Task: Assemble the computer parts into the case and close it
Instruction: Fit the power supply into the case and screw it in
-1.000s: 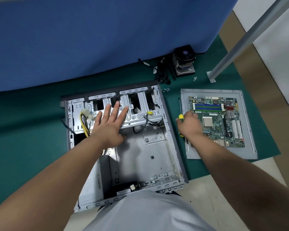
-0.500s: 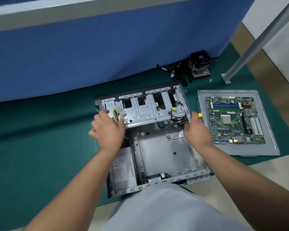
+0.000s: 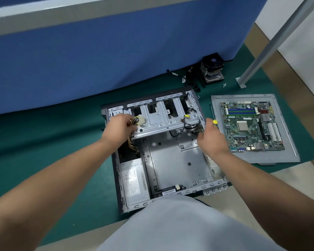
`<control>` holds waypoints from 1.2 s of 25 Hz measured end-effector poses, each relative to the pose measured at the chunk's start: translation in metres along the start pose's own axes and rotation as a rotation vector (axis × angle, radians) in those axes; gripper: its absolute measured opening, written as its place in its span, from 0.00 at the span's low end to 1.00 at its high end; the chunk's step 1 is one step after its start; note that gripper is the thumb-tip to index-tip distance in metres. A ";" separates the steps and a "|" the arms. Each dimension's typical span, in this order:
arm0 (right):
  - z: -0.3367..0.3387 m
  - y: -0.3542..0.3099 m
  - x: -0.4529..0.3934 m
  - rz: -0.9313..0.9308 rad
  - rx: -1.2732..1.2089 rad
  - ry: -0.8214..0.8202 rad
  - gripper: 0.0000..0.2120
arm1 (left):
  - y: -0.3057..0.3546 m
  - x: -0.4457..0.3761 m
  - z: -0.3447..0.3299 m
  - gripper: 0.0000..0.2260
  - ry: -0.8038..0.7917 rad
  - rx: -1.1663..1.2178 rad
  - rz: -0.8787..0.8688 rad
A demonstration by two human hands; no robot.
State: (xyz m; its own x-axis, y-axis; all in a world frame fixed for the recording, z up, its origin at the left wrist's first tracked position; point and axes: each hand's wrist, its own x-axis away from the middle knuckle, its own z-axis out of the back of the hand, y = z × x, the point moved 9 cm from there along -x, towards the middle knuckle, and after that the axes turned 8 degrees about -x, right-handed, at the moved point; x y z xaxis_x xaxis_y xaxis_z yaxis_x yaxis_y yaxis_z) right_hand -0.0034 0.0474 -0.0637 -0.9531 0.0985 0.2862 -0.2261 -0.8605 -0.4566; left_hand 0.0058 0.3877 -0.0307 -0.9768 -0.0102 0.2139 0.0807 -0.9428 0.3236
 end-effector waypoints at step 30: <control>0.012 0.031 0.043 -0.033 0.023 -0.291 0.41 | 0.008 0.020 -0.039 0.35 -0.077 -0.673 -0.024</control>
State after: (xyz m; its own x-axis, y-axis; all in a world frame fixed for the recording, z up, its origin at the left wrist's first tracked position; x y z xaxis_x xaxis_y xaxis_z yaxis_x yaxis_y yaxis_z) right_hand -0.0495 0.0192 -0.0556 -0.8467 -0.0183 0.5317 -0.2479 -0.8708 -0.4247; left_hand -0.0204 0.3674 -0.0597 -0.9579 0.0139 0.2868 -0.1064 -0.9449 -0.3097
